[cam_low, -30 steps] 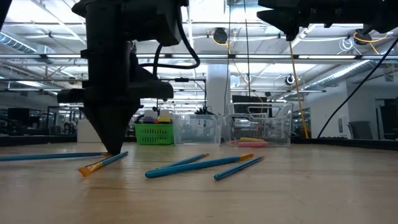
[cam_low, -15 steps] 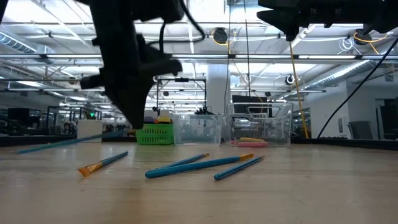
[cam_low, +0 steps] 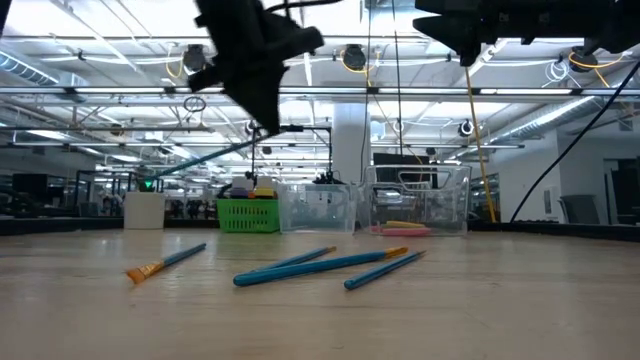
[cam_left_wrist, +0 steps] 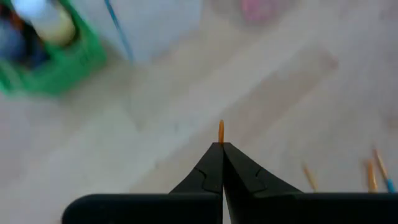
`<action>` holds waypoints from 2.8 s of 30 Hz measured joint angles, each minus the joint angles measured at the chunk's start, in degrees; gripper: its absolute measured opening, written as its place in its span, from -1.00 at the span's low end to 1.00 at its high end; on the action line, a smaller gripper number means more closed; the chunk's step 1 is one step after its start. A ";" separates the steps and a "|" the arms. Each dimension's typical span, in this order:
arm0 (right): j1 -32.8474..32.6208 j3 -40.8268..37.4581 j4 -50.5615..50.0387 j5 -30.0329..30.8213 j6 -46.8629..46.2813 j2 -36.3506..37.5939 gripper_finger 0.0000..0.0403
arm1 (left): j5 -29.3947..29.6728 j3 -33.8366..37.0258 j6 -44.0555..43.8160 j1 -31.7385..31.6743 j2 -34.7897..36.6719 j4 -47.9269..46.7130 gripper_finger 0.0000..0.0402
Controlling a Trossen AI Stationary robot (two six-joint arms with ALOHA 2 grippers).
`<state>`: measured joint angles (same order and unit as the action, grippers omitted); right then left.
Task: Pick & Place Paint Supplies
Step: Put the blue paint brush into the white bin
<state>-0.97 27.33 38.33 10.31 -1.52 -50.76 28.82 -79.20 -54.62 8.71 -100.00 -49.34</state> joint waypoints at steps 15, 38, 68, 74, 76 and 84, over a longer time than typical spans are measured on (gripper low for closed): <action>0.00 0.00 -3.43 0.15 0.13 -0.02 -0.08 | 3.10 -5.11 38.53 -23.00 -0.12 34.36 -1.00; 0.17 0.02 -11.06 10.86 3.24 -0.04 -0.08 | -16.41 -5.07 38.51 -36.64 -11.43 43.36 -0.80; -13.89 0.02 -3.80 -3.03 -5.27 -26.98 -0.08 | -12.01 25.58 33.84 -5.76 27.15 42.85 0.03; -17.46 1.30 -0.36 -2.97 -4.10 -38.62 -0.08 | -11.71 31.32 25.63 -1.22 28.35 43.81 0.03; -17.55 2.06 -0.31 -2.91 -3.66 -41.74 -0.08 | -11.69 32.00 24.31 -0.44 28.37 44.09 0.03; -15.13 4.08 0.16 -3.12 1.01 -49.65 -0.09 | -11.65 32.81 23.42 0.08 28.37 44.13 0.03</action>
<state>-16.11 31.42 38.49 7.19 -0.50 -100.42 17.17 -46.39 -31.20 8.80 -71.64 -5.21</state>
